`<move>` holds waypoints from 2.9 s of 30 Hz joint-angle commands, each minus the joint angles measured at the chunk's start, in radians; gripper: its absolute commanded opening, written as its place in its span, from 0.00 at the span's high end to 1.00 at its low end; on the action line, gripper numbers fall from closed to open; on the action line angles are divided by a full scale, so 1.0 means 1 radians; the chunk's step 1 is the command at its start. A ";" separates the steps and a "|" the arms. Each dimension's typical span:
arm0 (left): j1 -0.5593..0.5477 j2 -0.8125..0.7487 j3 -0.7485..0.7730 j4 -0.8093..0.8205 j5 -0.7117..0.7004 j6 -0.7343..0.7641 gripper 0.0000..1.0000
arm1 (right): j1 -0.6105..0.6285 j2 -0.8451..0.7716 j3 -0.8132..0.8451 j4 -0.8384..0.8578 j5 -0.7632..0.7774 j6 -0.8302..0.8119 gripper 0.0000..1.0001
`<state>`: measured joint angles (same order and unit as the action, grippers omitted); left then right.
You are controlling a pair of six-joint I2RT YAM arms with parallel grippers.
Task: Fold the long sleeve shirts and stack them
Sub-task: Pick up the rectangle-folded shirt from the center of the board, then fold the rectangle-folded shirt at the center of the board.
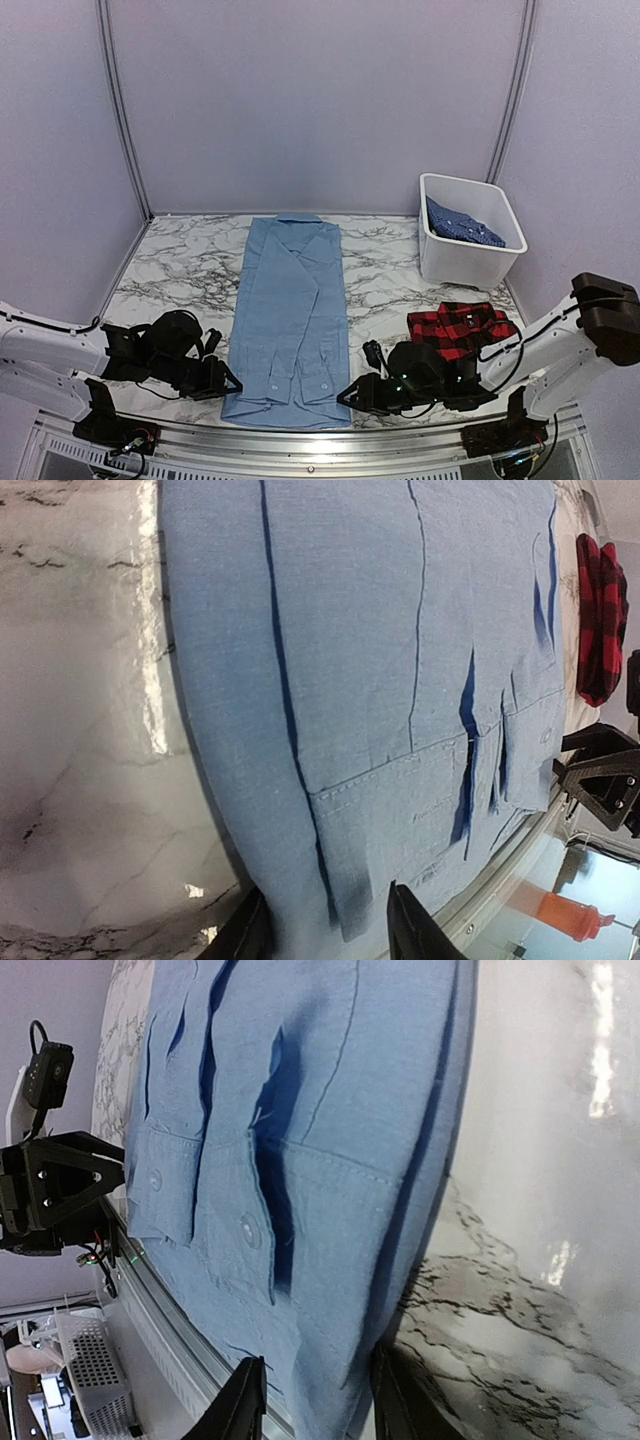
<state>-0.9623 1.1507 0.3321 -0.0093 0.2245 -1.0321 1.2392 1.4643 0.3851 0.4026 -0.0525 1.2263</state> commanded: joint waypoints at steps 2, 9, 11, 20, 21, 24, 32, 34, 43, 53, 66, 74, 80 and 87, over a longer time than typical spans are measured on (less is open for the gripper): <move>-0.010 -0.016 -0.031 -0.232 -0.013 0.010 0.57 | -0.020 -0.065 -0.031 -0.054 0.045 0.009 0.64; -0.013 -0.023 -0.037 -0.261 -0.015 0.005 0.51 | -0.030 -0.005 -0.013 -0.029 0.005 -0.010 0.63; -0.020 -0.005 -0.027 -0.259 -0.016 0.004 0.50 | -0.031 0.021 -0.005 -0.013 -0.003 -0.012 0.63; -0.035 0.063 -0.018 -0.213 -0.001 -0.019 0.56 | -0.032 0.035 -0.011 0.014 0.003 -0.003 0.65; -0.036 0.072 -0.017 -0.204 0.001 -0.023 0.58 | -0.033 0.034 -0.011 0.014 0.003 -0.004 0.65; -0.039 0.089 -0.015 -0.180 0.004 -0.033 0.65 | -0.036 0.038 -0.007 0.015 0.002 -0.005 0.66; -0.039 0.057 -0.010 -0.141 0.001 -0.075 0.86 | -0.038 0.025 0.020 -0.010 0.000 -0.021 0.74; -0.039 0.036 -0.005 -0.137 0.001 -0.085 0.89 | -0.038 0.018 0.042 -0.036 0.000 -0.033 0.80; -0.039 -0.067 0.040 -0.135 -0.009 -0.112 0.98 | -0.038 0.001 0.117 -0.108 0.001 -0.070 1.00; -0.011 -0.098 0.139 -0.188 -0.041 -0.081 1.00 | -0.094 -0.078 0.188 -0.185 0.009 -0.112 1.00; 0.275 0.121 0.387 -0.202 0.044 0.124 1.00 | -0.339 0.087 0.423 -0.229 -0.115 -0.271 1.00; 0.402 0.359 0.598 -0.201 0.078 0.217 1.00 | -0.484 0.250 0.592 -0.238 -0.185 -0.346 1.00; 0.438 0.532 0.733 -0.201 0.089 0.246 1.00 | -0.551 0.339 0.670 -0.230 -0.214 -0.368 1.00; 0.449 0.622 0.807 -0.202 0.046 0.247 1.00 | -0.581 0.424 0.712 -0.202 -0.235 -0.377 1.00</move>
<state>-0.5209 1.7473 1.0981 -0.1898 0.2970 -0.8055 0.6743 1.8503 1.0481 0.1783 -0.2653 0.8764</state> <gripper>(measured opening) 0.006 0.002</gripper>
